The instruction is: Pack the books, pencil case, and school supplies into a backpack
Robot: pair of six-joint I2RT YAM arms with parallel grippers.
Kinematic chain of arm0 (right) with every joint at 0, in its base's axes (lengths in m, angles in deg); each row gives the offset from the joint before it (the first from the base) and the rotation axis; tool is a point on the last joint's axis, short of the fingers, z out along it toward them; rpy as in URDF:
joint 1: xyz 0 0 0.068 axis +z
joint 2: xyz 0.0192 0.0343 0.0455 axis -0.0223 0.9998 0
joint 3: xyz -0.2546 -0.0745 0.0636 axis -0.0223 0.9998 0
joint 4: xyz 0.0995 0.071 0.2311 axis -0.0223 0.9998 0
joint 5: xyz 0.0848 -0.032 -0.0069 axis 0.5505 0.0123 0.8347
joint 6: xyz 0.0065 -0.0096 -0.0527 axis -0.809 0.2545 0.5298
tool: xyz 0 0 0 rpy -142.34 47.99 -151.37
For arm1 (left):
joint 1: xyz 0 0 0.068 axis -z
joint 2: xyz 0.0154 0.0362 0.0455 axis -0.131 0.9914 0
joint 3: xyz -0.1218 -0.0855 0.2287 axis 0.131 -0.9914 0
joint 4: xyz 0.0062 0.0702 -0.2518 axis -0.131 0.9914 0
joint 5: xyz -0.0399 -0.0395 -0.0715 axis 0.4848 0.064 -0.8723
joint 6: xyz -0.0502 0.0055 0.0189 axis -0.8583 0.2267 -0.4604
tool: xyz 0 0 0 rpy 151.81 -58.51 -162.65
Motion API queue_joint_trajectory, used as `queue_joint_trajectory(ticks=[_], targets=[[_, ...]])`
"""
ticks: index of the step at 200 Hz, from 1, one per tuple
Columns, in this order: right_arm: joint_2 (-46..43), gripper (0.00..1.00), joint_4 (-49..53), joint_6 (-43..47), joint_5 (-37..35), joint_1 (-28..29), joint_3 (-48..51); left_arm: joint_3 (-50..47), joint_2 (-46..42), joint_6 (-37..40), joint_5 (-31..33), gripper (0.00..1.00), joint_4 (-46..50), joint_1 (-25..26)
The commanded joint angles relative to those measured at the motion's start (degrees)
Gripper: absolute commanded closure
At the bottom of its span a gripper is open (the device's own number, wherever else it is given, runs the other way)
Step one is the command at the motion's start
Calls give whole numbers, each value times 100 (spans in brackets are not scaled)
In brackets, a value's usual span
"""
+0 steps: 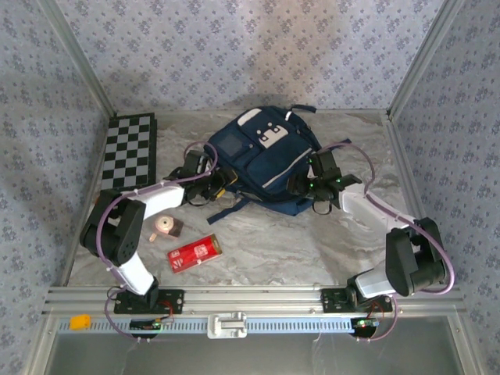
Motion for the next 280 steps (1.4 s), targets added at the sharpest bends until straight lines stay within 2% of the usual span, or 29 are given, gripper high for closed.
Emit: queue_joint_trajectory(ticks=[1,29,54,93,117,134,185,194,222,265,280], targets=[[-223,48,282,38,-63,64,117,376,218,-280,272,41,162,-135],[-438,48,330,-11,-109,106,207,416,511,-724,275,46,112,-104],[-525,47,432,-18,-152,149,218,383,677,-1024,449,45,129,-100],[-530,47,384,-79,-181,236,226,660,1152,-1256,362,47,-241,-95],[-510,47,420,-73,-261,326,183,850,1292,-1291,401,57,-299,-67],[-471,47,489,-49,-353,393,135,955,1292,-1282,421,70,-258,-22],[-449,46,797,-24,-613,586,-136,1238,1115,-1273,298,97,-56,58],[-450,45,948,-66,-742,721,-236,1232,1047,-1310,274,100,-47,87],[-388,42,1281,-344,-1062,1263,-559,1253,754,-1410,274,100,94,236],[89,39,1013,-1011,-1301,2351,-928,1158,563,-1874,180,100,-34,477],[425,40,717,-1156,-1208,2496,-950,1091,512,-2022,183,100,-116,549]])
